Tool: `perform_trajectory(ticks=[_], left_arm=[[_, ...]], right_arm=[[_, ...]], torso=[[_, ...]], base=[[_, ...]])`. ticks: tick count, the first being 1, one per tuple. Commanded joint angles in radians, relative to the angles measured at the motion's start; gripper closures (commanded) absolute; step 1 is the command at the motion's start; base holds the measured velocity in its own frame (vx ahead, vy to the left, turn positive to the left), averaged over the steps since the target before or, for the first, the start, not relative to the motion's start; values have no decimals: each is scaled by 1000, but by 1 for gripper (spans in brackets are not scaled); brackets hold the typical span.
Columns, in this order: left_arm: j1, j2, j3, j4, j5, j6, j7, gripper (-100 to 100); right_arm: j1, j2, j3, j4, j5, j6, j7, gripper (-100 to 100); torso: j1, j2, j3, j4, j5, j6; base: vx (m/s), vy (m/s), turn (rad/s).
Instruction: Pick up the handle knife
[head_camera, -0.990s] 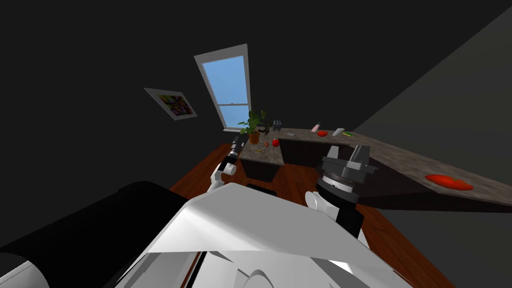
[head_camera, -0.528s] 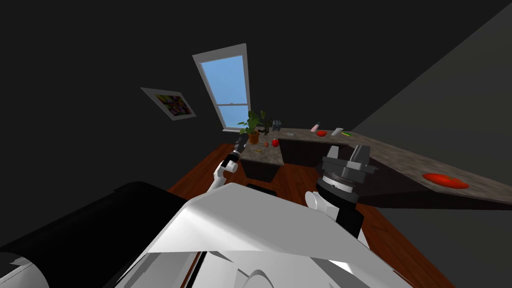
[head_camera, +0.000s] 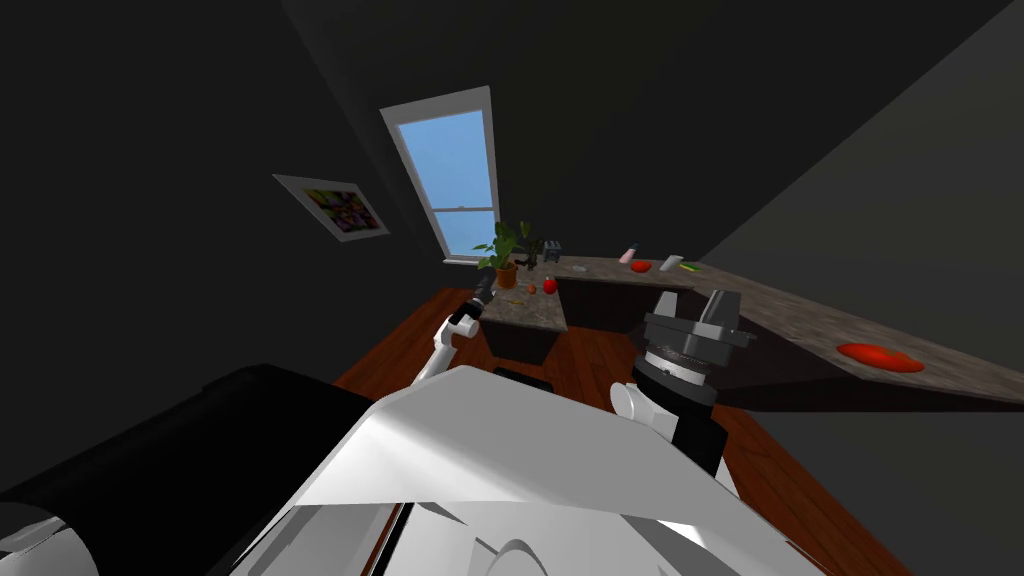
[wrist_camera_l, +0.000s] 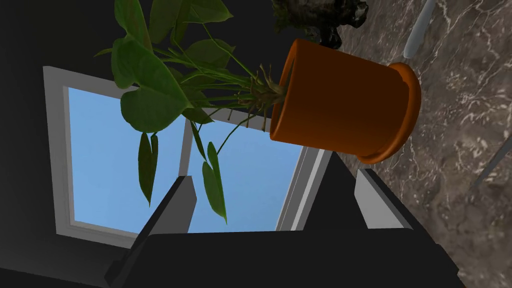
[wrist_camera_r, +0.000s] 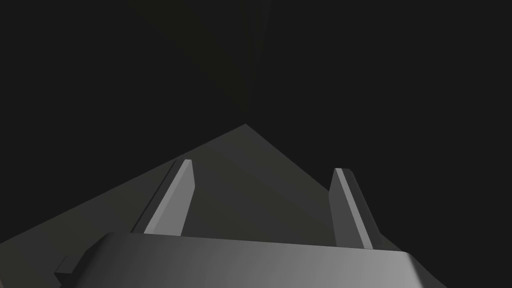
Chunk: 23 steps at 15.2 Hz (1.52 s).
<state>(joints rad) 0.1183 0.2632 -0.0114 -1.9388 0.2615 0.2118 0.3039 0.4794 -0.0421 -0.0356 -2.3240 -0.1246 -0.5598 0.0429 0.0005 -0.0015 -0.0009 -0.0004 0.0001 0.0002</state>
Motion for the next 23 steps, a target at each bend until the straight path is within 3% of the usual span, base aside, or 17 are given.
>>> perform_trajectory(ticks=[1, 2, 4, 5, 7, 8, 10, 11, 13, 14, 16, 17, 19, 20, 22, 23], left_arm=[[-8, 6, -1, 11, 7, 36, 6, -100], [-45, 13, -4, 45, 19, 70, 18, -100], [-45, 13, -4, 45, 19, 98, 18, -100], [-83, 20, -8, 80, 32, 125, 30, -100], [-83, 20, -8, 80, 32, 161, 30, -100], [-121, 26, -11, 114, 46, 186, 43, -100], [-121, 26, -11, 114, 46, 224, 43, -100], [-160, 31, -14, 149, 59, 249, 56, -100], [-160, 31, -14, 149, 59, 288, 56, -100], [-198, 35, -18, 184, 72, 312, 68, -100], [-198, 35, -18, 184, 72, 352, 68, -100], [-236, 39, -21, 219, 85, 382, 81, -100], [-236, 39, -21, 219, 85, 415, 81, -100], [-274, 43, -24, 253, 98, 445, 93, -100], [-274, 43, -24, 253, 98, 478, 93, -100], [-311, 46, -27, 287, 111, 506, 105, -100]], right_arm=[[0, 0, 0, 0, 0, 0, 0, 0], [0, 0, 0, 0, 0, 0, 0, 0], [0, 0, 0, 0, 0, 0, 0, 0], [0, 0, 0, 0, 0, 0, 0, 0], [0, 0, 0, 0, 0, 0, 0, 0], [0, 0, 0, 0, 0, 0, 0, 0], [0, 0, 0, 0, 0, 0, 0, 0], [0, 0, 0, 0, 0, 0, 0, 0], [0, 0, 0, 0, 0, 0, 0, 0], [0, 0, 0, 0, 0, 0, 0, 0], [0, 0, 0, 0, 0, 0, 0, 0], [0, 0, 0, 0, 0, 0, 0, 0], [0, 0, 0, 0, 0, 0, 0, 0], [0, 0, 0, 0, 0, 0, 0, 0], [0, 0, 0, 0, 0, 0, 0, 0], [0, 0, 0, 0, 0, 0, 0, 0]], torso=[[0, 0, 0, 0, 0, 0], [0, 0, 0, 0, 0, 0], [0, 0, 0, 0, 0, 0], [0, 0, 0, 0, 0, 0], [0, 0, 0, 0, 0, 0], [0, 0, 0, 0, 0, 0], [0, 0, 0, 0, 0, 0], [0, 0, 0, 0, 0, 0], [0, 0, 0, 0, 0, 0], [0, 0, 0, 0, 0, 0], [0, 0, 0, 0, 0, 0], [0, 0, 0, 0, 0, 0], [0, 0, 0, 0, 0, 0], [0, 0, 0, 0, 0, 0], [0, 0, 0, 0, 0, 0], [0, 0, 0, 0, 0, 0]], base=[[9, 6, -17], [10, 7, -22], [11, 8, -25], [10, 5, -34], [11, 7, -21], [10, 8, -25], [11, 8, -27], [12, 7, -28], [12, 7, -24], [12, 7, -29], [12, 8, -24], [12, 7, -35], [12, 7, -23], [13, 7, -19], [13, 7, -25], [13, 7, -32]])
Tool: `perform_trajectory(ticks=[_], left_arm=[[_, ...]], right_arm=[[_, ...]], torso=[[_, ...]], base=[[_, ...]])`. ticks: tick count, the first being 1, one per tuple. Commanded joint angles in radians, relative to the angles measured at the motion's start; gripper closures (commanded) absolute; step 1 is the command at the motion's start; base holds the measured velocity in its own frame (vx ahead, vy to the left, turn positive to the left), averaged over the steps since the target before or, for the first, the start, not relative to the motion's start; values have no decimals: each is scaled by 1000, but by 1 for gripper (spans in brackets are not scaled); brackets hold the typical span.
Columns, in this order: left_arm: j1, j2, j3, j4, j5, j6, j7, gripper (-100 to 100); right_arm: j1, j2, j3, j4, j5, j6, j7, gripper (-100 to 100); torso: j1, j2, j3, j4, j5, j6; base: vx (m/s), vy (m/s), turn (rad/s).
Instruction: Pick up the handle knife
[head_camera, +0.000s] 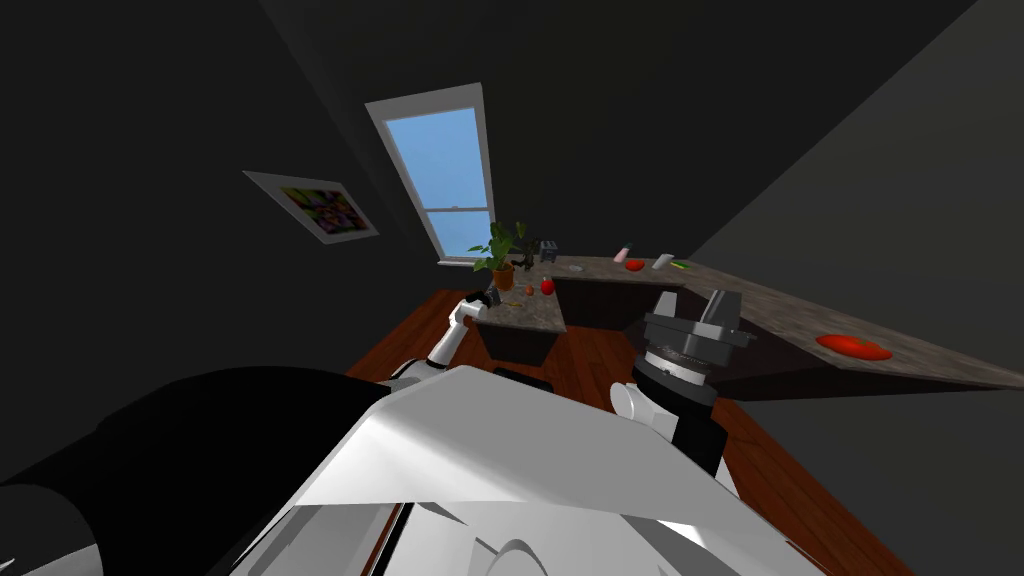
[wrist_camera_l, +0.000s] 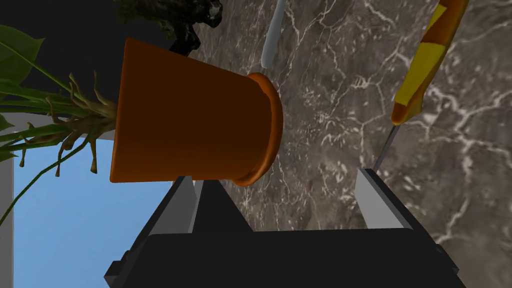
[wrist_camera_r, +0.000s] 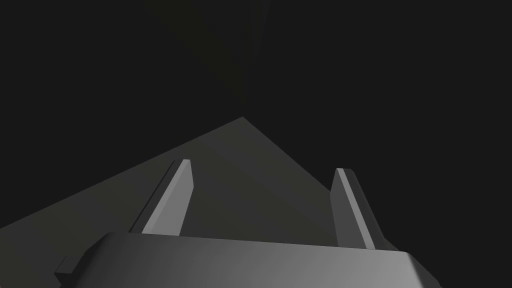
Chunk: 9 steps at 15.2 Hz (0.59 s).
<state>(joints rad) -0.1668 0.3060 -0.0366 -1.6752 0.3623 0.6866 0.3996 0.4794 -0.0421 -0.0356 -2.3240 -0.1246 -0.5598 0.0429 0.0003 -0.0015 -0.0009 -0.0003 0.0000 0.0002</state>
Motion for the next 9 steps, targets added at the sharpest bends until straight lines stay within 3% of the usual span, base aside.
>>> perform_trajectory(ticks=[1, 2, 3, 5, 6, 8, 9], left_arm=[[-26, 3, -2, 24, 10, 50, 10, -100], [-26, 3, -2, 24, 10, 66, 10, -100], [-63, 5, -5, 57, 22, 91, 22, -100], [-63, 5, -5, 57, 22, 127, 22, -100], [-99, 7, -9, 90, 35, 152, 34, -100], [-99, 7, -9, 90, 35, 187, 34, -100], [-133, 9, -12, 122, 47, 215, 45, -100]], right_arm=[[0, 0, 0, 0, 0, 0, 0, 0], [0, 0, 0, 0, 0, 0, 0, 0], [0, 0, 0, 0, 0, 0, 0, 0], [0, 0, 0, 0, 0, 0, 0, 0], [0, 0, 0, 0, 0, 0, 0, 0], [0, 0, 0, 0, 0, 0, 0, 0], [0, 0, 0, 0, 0, 0, 0, 0]], torso=[[0, 0, 0, 0, 0, 0], [0, 0, 0, 0, 0, 0], [0, 0, 0, 0, 0, 0], [0, 0, 0, 0, 0, 0], [0, 0, 0, 0, 0, 0], [0, 0, 0, 0, 0, 0], [0, 0, 0, 0, 0, 0]], base=[[14, 9, -38], [10, 6, -14], [10, 6, -17], [12, 8, -24], [12, 7, -27], [12, 7, -23], [14, 7, -27]])
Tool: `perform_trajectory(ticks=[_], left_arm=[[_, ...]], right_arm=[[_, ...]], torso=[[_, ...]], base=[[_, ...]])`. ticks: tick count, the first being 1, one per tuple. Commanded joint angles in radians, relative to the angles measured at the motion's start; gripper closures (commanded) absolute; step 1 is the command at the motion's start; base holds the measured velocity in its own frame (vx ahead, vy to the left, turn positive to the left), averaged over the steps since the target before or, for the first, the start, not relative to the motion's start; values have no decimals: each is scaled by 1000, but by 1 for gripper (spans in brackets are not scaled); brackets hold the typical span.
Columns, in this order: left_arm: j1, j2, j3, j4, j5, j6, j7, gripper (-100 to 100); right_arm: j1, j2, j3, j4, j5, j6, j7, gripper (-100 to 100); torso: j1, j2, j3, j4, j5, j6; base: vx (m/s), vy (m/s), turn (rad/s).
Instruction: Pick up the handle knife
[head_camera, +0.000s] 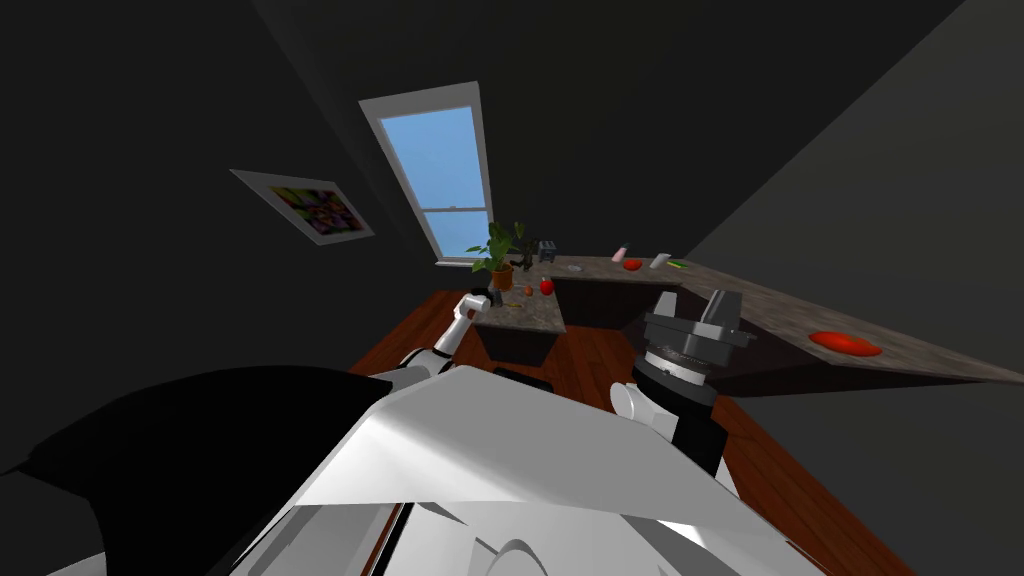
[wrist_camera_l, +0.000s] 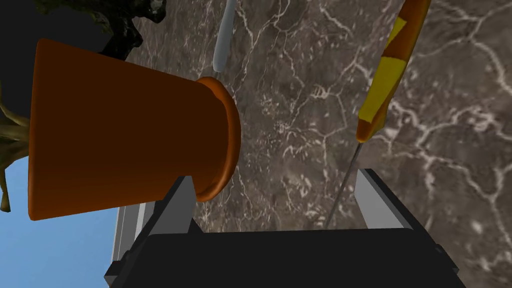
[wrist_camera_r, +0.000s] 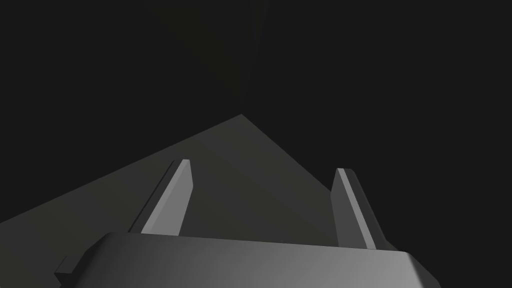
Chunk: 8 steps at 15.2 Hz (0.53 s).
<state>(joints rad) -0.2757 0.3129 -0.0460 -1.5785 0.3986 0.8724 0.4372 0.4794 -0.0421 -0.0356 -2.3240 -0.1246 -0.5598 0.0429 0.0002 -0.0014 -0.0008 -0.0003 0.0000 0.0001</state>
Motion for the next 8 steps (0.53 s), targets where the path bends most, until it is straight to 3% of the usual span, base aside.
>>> perform_trajectory(ticks=[1, 2, 3, 5, 6, 8], left_arm=[[-25, 2, -2, 26, 10, 50, 8, -100], [-25, 2, -2, 26, 10, 59, 8, -100], [-58, 3, -5, 57, 22, 92, 19, -100], [-58, 3, -5, 57, 22, 116, 19, -100], [-91, 4, -8, 87, 33, 151, 30, -100], [-91, 4, -8, 87, 33, 170, 30, -100]], right_arm=[[0, 0, 0, 0, 0, 0, 0, 0], [0, 0, 0, 0, 0, 0, 0, 0], [0, 0, 0, 0, 0, 0, 0, 0], [0, 0, 0, 0, 0, 0, 0, 0], [0, 0, 0, 0, 0, 0, 0, 0], [0, 0, 0, 0, 0, 0, 0, 0]], torso=[[0, 0, 0, 0, 0, 0], [0, 0, 0, 0, 0, 0], [0, 0, 0, 0, 0, 0], [0, 0, 0, 0, 0, 0], [0, 0, 0, 0, 0, 0], [0, 0, 0, 0, 0, 0]], base=[[16, 8, -34], [11, 6, -13], [13, 7, -24], [13, 7, -21], [12, 7, -22], [12, 7, -22]])
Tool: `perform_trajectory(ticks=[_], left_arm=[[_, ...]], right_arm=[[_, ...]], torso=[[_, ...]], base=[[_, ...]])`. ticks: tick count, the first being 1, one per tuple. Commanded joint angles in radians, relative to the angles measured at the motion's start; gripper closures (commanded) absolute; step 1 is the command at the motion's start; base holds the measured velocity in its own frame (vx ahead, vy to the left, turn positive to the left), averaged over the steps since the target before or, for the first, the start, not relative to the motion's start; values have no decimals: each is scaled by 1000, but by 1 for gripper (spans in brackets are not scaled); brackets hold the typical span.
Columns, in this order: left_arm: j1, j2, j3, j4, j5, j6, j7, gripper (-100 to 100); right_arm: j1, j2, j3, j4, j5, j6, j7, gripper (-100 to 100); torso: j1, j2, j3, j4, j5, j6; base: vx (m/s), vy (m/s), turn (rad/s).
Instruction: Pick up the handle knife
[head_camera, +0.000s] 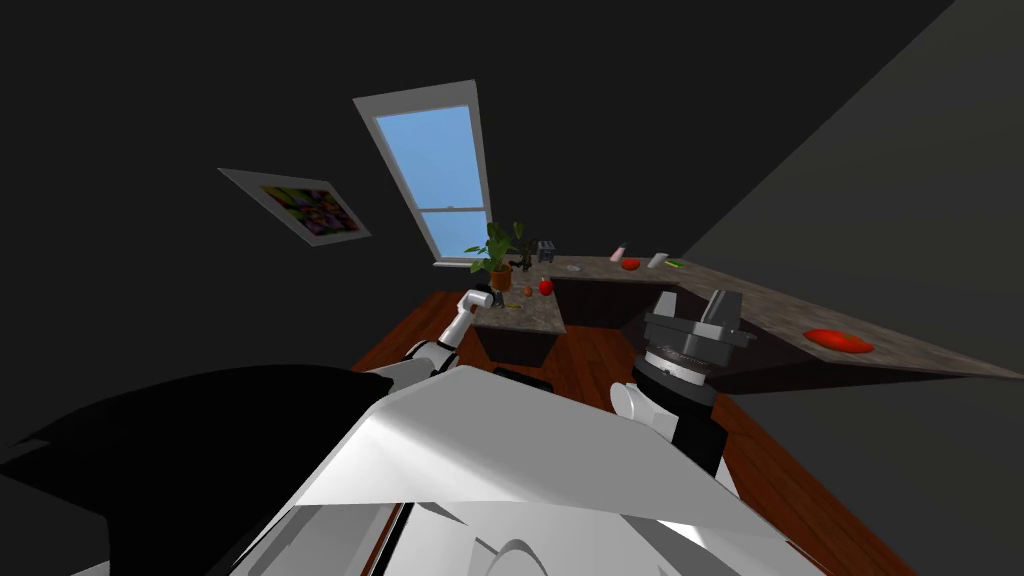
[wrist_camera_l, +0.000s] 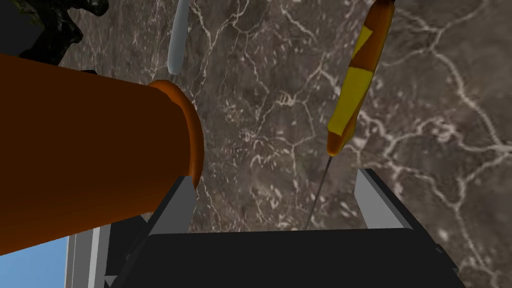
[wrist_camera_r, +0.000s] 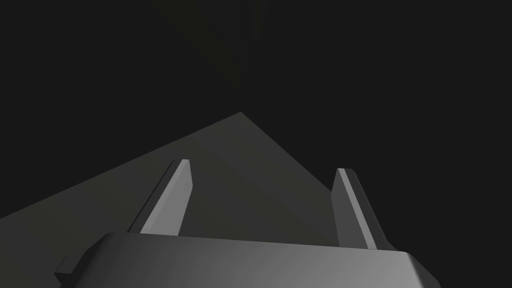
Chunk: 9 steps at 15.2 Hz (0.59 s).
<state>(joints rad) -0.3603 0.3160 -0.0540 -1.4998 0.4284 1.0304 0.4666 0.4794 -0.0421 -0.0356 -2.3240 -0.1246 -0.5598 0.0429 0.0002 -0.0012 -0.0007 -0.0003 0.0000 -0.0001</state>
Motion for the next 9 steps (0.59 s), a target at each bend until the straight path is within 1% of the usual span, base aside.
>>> perform_trajectory(ticks=[1, 2, 3, 4, 5, 6, 7, 8, 9], left_arm=[[-37, 1, -3, 37, 14, 50, 11, -100], [-37, 1, -3, 37, 14, 64, 11, -100], [-37, 1, -3, 37, 14, 64, 11, -100], [-67, 1, -6, 65, 24, 100, 21, -100], [-67, 1, -6, 65, 24, 114, 21, -100], [-67, 1, -6, 65, 24, 114, 21, -100], [-94, 1, -8, 91, 33, 151, 30, -100], [-94, 1, -8, 91, 33, 161, 30, -100], [-120, 1, -11, 116, 42, 187, 39, -100]], right_arm=[[0, 0, 0, 0, 0, 0, 0, 0], [0, 0, 0, 0, 0, 0, 0, 0], [0, 0, 0, 0, 0, 0, 0, 0], [0, 0, 0, 0, 0, 0, 0, 0], [0, 0, 0, 0, 0, 0, 0, 0], [0, 0, 0, 0, 0, 0, 0, 0], [0, 0, 0, 0, 0, 0, 0, 0], [0, 0, 0, 0, 0, 0, 0, 0], [0, 0, 0, 0, 0, 0, 0, 0]], torso=[[0, 0, 0, 0, 0, 0], [0, 0, 0, 0, 0, 0], [0, 0, 0, 0, 0, 0], [0, 0, 0, 0, 0, 0], [0, 0, 0, 0, 0, 0], [0, 0, 0, 0, 0, 0], [0, 0, 0, 0, 0, 0], [0, 0, 0, 0, 0, 0], [0, 0, 0, 0, 0, 0]], base=[[13, 6, -22], [15, 8, -30], [12, 7, -12], [15, 9, -20], [17, 9, -28], [11, 6, -12], [12, 5, -22], [13, 7, -25], [16, 9, -27]])
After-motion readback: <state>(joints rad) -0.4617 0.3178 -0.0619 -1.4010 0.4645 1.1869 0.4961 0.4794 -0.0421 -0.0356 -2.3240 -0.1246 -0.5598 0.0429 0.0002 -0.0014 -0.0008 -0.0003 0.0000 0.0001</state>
